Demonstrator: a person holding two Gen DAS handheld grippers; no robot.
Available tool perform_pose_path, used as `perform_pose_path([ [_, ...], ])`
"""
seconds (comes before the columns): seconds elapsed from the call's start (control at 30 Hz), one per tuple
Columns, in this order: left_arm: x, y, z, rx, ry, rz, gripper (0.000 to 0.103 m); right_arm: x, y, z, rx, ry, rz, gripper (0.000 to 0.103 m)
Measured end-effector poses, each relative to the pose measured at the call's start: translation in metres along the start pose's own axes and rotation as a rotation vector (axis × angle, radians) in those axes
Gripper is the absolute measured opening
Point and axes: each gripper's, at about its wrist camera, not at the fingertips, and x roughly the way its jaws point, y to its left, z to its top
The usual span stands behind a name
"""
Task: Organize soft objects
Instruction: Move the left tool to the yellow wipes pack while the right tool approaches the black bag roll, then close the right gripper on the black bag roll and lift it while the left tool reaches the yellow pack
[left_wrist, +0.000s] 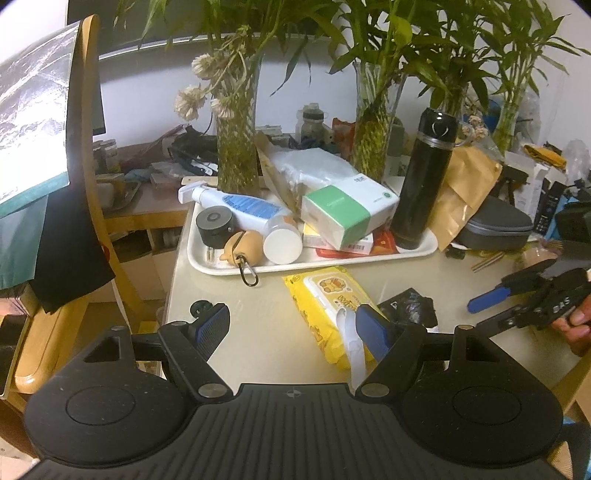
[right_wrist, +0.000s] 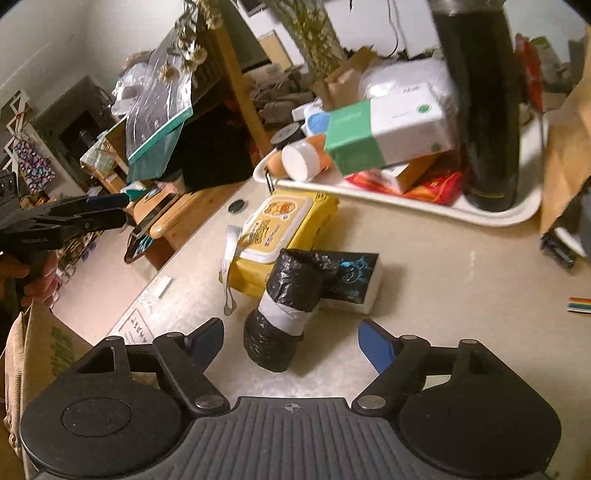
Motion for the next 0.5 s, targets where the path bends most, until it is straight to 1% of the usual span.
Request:
perform_pose_path([
  [0.03, 0.0, 0.0, 0.0, -0.003, 0.004, -0.002, 0.075, 0.004, -0.001, 0.001, 0.004, 0.011, 0.009, 0.077],
  [0.17, 0.003, -0.001, 0.003, -0.01, 0.012, -0.007, 0.075, 0.02, -0.006, 0.003, 0.022, 0.044, 0.043, 0.072],
  [0.23, 0.005, -0.001, 0.003, -0.012, 0.015, -0.009, 0.075, 0.026, -0.009, 0.005, 0.032, 0.052, 0.062, 0.069],
  [0.4, 0.007, -0.004, 0.002, -0.003, 0.028, -0.01, 0.075, 0.041, -0.017, 0.009, 0.08, 0.062, 0.11, 0.065],
  [0.5, 0.008, -0.004, 0.001, 0.002, 0.03, -0.008, 0.075, 0.05, -0.018, 0.01, 0.091, 0.068, 0.124, 0.062],
])
